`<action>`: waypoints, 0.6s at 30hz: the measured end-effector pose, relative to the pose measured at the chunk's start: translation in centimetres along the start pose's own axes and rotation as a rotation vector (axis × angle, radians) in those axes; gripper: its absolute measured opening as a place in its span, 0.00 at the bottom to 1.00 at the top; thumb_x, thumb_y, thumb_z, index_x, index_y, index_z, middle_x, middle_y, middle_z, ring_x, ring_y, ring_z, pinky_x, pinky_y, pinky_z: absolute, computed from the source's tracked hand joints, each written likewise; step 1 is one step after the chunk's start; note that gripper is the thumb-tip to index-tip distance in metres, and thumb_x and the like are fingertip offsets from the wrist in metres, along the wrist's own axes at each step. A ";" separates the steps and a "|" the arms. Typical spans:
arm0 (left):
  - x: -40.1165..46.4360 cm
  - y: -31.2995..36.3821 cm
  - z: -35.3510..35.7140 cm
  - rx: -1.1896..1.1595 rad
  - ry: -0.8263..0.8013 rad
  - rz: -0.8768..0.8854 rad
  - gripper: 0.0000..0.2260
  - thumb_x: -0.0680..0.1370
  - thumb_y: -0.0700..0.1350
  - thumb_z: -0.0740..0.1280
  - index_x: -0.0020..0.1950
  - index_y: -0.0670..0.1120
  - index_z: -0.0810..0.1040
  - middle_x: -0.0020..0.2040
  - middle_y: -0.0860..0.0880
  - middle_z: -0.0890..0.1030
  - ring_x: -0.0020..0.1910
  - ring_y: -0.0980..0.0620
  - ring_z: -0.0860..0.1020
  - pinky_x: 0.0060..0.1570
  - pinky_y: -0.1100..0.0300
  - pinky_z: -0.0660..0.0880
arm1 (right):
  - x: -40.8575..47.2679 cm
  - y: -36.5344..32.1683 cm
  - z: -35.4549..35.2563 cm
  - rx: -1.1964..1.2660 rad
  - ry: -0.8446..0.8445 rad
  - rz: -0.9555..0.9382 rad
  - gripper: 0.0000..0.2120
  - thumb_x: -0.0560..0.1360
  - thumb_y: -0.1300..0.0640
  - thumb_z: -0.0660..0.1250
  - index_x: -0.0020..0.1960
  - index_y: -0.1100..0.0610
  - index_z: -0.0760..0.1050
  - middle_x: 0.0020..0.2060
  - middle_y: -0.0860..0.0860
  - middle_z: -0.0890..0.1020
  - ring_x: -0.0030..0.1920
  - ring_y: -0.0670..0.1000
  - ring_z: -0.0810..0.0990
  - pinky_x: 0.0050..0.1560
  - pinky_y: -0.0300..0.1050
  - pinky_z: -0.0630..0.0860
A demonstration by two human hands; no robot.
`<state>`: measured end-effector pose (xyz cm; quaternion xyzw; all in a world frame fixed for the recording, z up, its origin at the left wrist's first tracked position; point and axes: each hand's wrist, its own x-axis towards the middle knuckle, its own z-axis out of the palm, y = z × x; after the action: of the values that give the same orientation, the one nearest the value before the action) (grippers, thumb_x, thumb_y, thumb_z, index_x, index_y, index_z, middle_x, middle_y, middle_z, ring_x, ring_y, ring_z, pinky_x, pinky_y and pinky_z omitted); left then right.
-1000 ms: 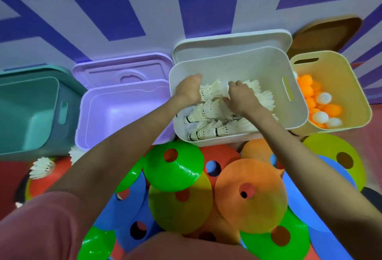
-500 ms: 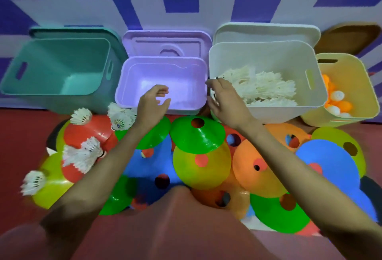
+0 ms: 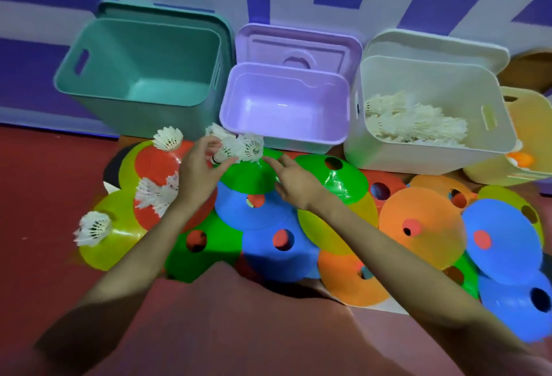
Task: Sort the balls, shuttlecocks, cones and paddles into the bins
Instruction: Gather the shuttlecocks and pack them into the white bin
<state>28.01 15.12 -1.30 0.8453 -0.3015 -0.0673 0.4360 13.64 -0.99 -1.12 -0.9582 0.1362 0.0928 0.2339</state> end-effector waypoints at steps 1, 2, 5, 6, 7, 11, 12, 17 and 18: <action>0.1 -0.8 -0.1 0.047 -0.031 -0.008 0.25 0.67 0.48 0.78 0.59 0.42 0.74 0.52 0.47 0.79 0.50 0.48 0.78 0.52 0.55 0.75 | 0.6 -0.4 0.4 -0.008 -0.024 0.019 0.34 0.73 0.65 0.61 0.76 0.57 0.54 0.56 0.60 0.70 0.54 0.62 0.73 0.52 0.55 0.75; 0.2 -1.4 -0.1 0.098 -0.067 -0.002 0.30 0.64 0.49 0.79 0.61 0.40 0.73 0.54 0.45 0.79 0.53 0.46 0.77 0.54 0.53 0.74 | 1.3 -0.7 0.9 -0.003 -0.036 0.038 0.35 0.72 0.64 0.61 0.76 0.55 0.53 0.55 0.60 0.70 0.53 0.62 0.73 0.52 0.55 0.75; 0.7 -2.6 0.1 0.215 -0.153 -0.003 0.36 0.62 0.48 0.80 0.65 0.38 0.70 0.59 0.40 0.76 0.60 0.41 0.73 0.59 0.50 0.70 | 3.5 -1.3 1.7 0.034 -0.051 0.115 0.36 0.72 0.65 0.62 0.77 0.54 0.52 0.57 0.62 0.69 0.56 0.63 0.72 0.57 0.54 0.73; 0.9 -2.9 0.2 0.235 -0.172 -0.004 0.36 0.63 0.47 0.80 0.66 0.38 0.69 0.60 0.40 0.75 0.61 0.40 0.72 0.60 0.50 0.69 | 4.1 -1.3 1.8 0.046 -0.049 0.144 0.36 0.72 0.65 0.62 0.77 0.55 0.52 0.59 0.63 0.68 0.58 0.64 0.71 0.60 0.53 0.72; 1.2 -3.2 0.3 0.248 -0.186 0.003 0.35 0.63 0.46 0.80 0.66 0.38 0.69 0.59 0.40 0.75 0.61 0.40 0.72 0.59 0.51 0.69 | 4.7 -1.4 1.9 0.059 -0.041 0.167 0.35 0.73 0.65 0.62 0.76 0.55 0.53 0.60 0.64 0.68 0.60 0.64 0.70 0.61 0.52 0.70; 2.1 -3.7 0.8 0.276 -0.219 0.052 0.30 0.65 0.46 0.79 0.62 0.38 0.72 0.56 0.42 0.77 0.58 0.42 0.73 0.56 0.54 0.69 | 6.2 -1.7 1.9 0.152 0.002 0.223 0.29 0.74 0.64 0.61 0.73 0.61 0.60 0.58 0.64 0.71 0.60 0.63 0.71 0.63 0.47 0.67; 2.2 -3.8 0.8 0.287 -0.223 0.065 0.30 0.66 0.47 0.78 0.62 0.38 0.72 0.56 0.42 0.77 0.57 0.42 0.73 0.56 0.53 0.69 | 6.5 -1.8 1.9 0.173 0.012 0.232 0.26 0.74 0.64 0.62 0.71 0.62 0.62 0.58 0.64 0.72 0.60 0.62 0.71 0.62 0.46 0.66; 2.6 -4.4 1.0 0.347 -0.174 0.142 0.23 0.68 0.47 0.76 0.57 0.37 0.75 0.51 0.41 0.77 0.52 0.41 0.75 0.51 0.53 0.71 | 6.3 -1.9 1.6 0.159 0.152 0.204 0.13 0.73 0.63 0.63 0.57 0.65 0.72 0.49 0.62 0.76 0.53 0.61 0.74 0.51 0.47 0.67; 2.6 -4.4 0.8 0.315 -0.158 0.130 0.21 0.68 0.46 0.76 0.56 0.38 0.75 0.51 0.42 0.77 0.51 0.42 0.74 0.50 0.54 0.70 | 6.1 -2.0 1.3 0.159 0.196 0.194 0.14 0.73 0.63 0.63 0.58 0.65 0.73 0.49 0.61 0.76 0.51 0.61 0.75 0.50 0.47 0.68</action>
<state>31.84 15.00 -4.82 0.8738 -0.3959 -0.0573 0.2767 19.87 0.00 -2.94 -0.9235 0.2570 0.0098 0.2846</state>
